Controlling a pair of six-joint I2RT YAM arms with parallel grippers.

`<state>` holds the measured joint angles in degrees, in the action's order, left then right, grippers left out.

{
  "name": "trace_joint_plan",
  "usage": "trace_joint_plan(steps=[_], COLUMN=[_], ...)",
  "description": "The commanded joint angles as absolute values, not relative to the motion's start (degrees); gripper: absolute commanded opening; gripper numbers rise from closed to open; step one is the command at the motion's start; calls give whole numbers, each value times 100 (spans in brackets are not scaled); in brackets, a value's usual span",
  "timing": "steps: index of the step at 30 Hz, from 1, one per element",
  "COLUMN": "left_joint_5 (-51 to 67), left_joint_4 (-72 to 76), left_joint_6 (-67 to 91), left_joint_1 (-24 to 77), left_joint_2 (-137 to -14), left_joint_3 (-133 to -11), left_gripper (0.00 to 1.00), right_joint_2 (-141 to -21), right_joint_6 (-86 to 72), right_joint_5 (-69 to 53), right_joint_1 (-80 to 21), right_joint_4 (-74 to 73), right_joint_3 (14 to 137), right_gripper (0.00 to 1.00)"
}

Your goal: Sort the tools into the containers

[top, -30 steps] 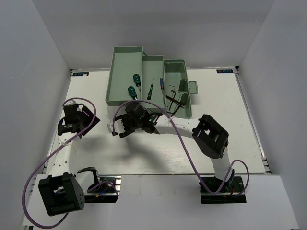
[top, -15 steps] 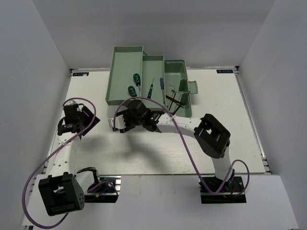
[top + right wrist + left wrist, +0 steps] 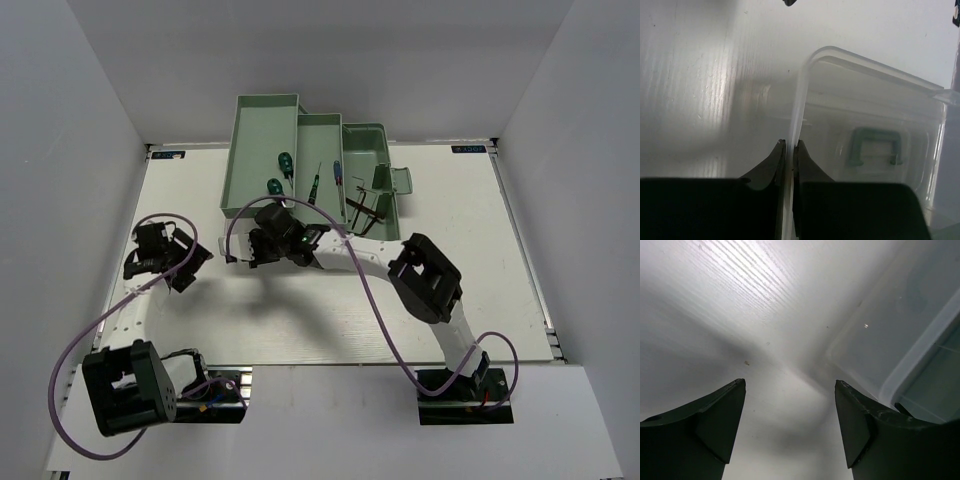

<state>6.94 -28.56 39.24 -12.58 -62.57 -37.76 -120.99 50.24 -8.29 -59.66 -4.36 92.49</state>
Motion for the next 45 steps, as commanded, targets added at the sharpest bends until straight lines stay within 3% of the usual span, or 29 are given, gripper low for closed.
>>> trace_joint_plan(steps=[1, 15, 27, 40, 41, 42, 45], left_joint_5=[1142, 2812, 3894, 4605, 4605, 4605, 4605], left_joint_4=[-2584, -897, -264, -211, -272, -272, -272], left_joint_6=[4227, 4869, 4755, 4755, 4755, 4755, 4755], left_joint_1=[-1389, -1556, -1380, -1038, -1037, -976, -976], left_joint_2=[-6424, -8022, -9262, -10283, -10283, -10335, -10336], left_joint_3=[-3709, -3656, -4578, -5958, -6011, -6064, -6117], left_gripper=[82, 82, 80, 80, 80, 80, 80], right_joint_2=[-11657, -10415, -9870, -9896, -9914, -9905, -9748], right_joint_6=[5108, 3605, 2646, 2320, 2329, 2468, 2723], right_joint_5=[-861, -1713, -2996, -3349, -3349, -3375, -3463], right_joint_1=[-5898, -5845, -5766, -5766, -5774, -5774, -5766], right_joint_4=[-782, -756, 193, -324, -412, -509, -852], right_joint_3=[9439, 9932, 9264, 9211, 9289, 9342, 9404], right_gripper=[0, 0, 0, 0, 31, 45, 69])
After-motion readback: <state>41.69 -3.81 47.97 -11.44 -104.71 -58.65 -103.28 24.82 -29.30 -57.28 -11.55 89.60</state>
